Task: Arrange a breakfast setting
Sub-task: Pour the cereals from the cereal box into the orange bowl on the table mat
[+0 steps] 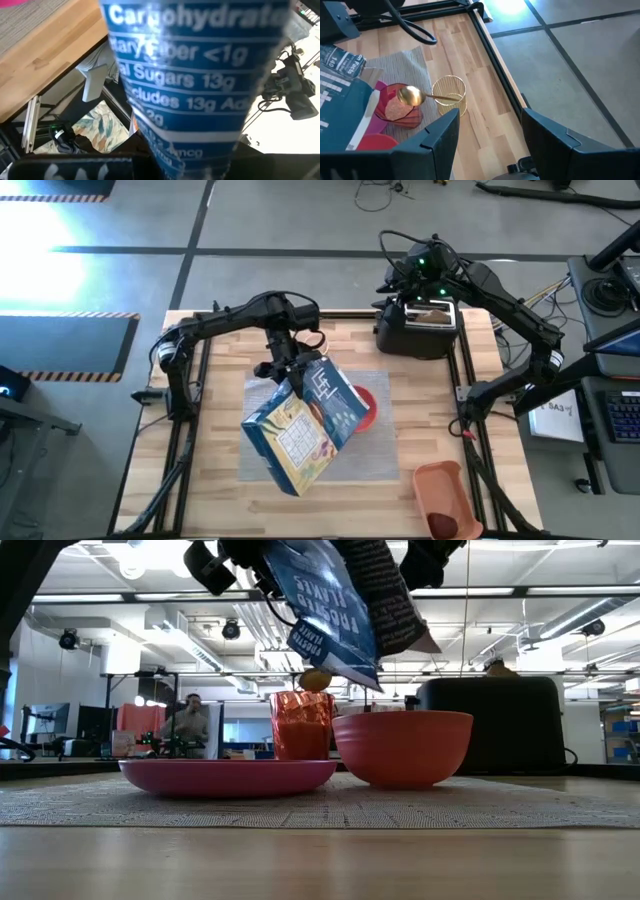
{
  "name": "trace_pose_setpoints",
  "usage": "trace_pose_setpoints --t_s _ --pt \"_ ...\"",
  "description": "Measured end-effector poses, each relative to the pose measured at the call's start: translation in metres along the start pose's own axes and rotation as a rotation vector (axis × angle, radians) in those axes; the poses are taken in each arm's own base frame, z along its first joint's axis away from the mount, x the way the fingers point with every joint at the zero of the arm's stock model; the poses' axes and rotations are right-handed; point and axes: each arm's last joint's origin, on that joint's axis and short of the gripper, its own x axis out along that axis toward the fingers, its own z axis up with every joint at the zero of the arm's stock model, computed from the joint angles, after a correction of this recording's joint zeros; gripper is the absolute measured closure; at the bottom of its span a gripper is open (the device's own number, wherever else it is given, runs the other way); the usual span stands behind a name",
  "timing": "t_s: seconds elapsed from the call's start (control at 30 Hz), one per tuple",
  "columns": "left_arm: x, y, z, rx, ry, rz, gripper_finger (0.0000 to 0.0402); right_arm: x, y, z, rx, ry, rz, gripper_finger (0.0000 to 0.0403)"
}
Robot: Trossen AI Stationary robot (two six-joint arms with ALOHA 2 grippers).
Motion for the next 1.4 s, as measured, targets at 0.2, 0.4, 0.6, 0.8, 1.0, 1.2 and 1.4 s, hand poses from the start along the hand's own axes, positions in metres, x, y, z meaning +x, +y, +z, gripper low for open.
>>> trace_pose_setpoints --t_s 0.2,0.4,0.6,0.8,1.0,1.2,1.4 --pt "0.0 0.0 0.002 0.02 -0.004 -0.003 0.0333 0.0 0.0 0.0 -0.002 0.0 0.0 0.02" --pt "0.0 0.0 0.002 0.042 -0.008 -0.001 0.0333 0.0 0.0 0.0 0.0 0.0 0.0 0.02" --pt "0.002 -0.001 0.004 0.056 -0.007 0.003 0.0333 0.0 0.0 0.0 -0.001 0.0 0.0 0.02" --pt "0.003 0.0 0.009 0.066 -0.007 0.007 0.0333 0.0 0.0 0.0 -0.001 0.0 0.0 0.02" --pt "0.005 0.003 0.012 0.05 -0.002 0.025 0.0333 0.0 0.0 0.0 0.0 0.0 0.0 0.02" --pt "0.008 0.006 0.014 0.029 0.002 0.037 0.0333 0.0 0.0 0.0 -0.001 0.0 0.0 0.02" --pt "0.01 0.007 0.014 -0.014 0.021 0.024 0.0333 0.0 0.0 0.0 0.0 0.0 0.0 0.02"
